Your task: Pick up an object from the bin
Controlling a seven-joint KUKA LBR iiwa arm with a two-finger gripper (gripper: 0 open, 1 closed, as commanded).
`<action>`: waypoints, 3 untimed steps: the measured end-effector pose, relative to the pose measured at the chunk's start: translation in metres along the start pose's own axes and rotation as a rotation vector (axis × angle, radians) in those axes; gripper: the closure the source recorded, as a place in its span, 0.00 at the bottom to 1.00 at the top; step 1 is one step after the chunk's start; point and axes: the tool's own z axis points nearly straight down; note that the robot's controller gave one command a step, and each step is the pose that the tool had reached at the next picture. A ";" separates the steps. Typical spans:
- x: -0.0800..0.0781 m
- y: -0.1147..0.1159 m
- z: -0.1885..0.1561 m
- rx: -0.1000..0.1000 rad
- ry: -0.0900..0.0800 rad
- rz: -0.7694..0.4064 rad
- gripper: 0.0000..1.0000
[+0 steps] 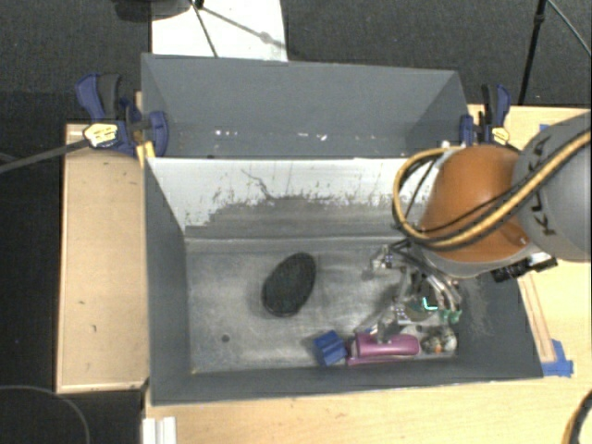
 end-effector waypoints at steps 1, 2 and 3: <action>-0.005 -0.134 0.066 -0.021 0.000 -0.047 0.00; 0.021 -0.122 0.037 -0.001 -0.004 -0.018 0.00; 0.019 -0.125 0.022 0.003 -0.010 -0.461 0.00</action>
Offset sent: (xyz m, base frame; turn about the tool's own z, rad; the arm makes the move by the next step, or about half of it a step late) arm 0.0003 -0.1416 -0.0686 -0.0574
